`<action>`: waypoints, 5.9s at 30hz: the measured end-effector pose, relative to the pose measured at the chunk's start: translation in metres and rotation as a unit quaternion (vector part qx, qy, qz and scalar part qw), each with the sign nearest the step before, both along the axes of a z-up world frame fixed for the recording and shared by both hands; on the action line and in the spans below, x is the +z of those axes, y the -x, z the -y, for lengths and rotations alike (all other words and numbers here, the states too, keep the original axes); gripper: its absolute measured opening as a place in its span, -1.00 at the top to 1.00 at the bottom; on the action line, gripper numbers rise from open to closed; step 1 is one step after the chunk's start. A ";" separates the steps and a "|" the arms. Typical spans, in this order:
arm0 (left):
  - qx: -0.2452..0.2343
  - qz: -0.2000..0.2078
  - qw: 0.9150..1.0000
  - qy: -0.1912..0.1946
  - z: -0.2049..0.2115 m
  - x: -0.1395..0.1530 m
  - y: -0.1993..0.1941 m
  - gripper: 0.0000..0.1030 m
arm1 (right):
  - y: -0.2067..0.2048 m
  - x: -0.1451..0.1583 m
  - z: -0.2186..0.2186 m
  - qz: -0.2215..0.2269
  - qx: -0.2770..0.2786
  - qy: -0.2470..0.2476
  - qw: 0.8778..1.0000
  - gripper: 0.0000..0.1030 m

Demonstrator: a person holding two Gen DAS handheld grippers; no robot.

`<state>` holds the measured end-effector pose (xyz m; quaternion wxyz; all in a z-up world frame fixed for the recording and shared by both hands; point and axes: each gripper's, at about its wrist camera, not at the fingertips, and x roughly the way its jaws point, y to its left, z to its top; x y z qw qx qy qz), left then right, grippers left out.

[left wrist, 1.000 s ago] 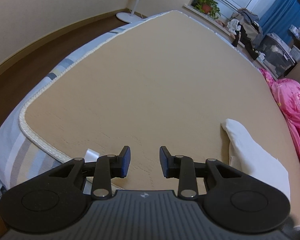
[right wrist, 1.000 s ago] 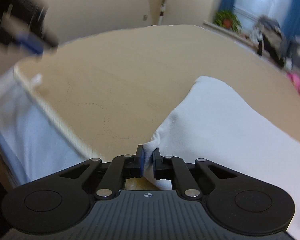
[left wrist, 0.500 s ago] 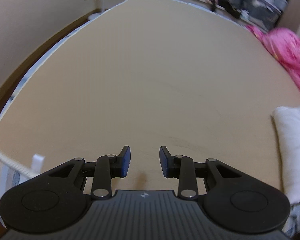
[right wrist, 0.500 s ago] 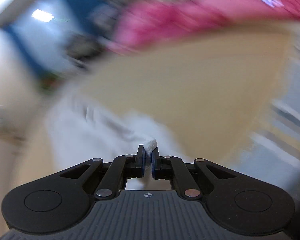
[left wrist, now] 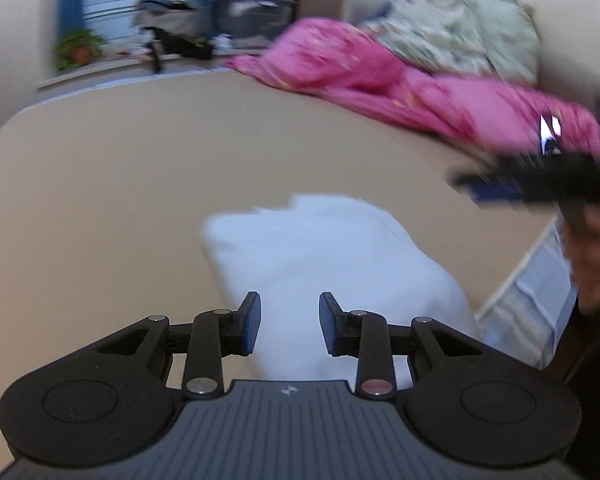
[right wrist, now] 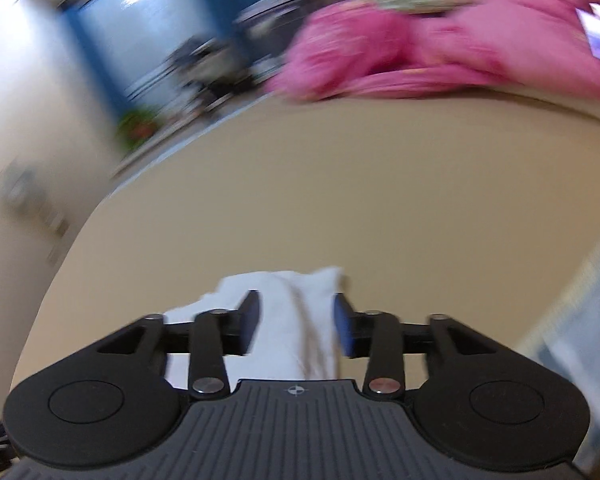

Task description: Fold small clothes

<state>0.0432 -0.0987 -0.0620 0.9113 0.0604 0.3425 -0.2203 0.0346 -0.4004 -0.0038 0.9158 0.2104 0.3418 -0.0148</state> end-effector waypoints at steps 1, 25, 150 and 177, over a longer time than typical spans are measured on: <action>-0.003 -0.019 1.000 -0.017 0.012 -0.022 -0.004 0.31 | -0.013 -0.002 0.000 -0.009 0.033 0.005 0.999 -0.07; 0.101 -0.211 0.965 0.116 0.030 -0.107 -0.162 -0.72 | -0.102 -0.120 -0.003 -0.150 0.031 -0.066 0.986 -0.35; 0.274 0.032 0.961 -0.019 -0.102 0.054 0.130 -0.99 | 0.091 0.014 -0.234 0.059 0.143 0.155 0.976 -0.81; 0.267 0.041 0.963 -0.012 -0.103 0.054 0.130 -0.99 | 0.091 0.014 -0.223 0.059 0.157 0.157 0.973 -0.81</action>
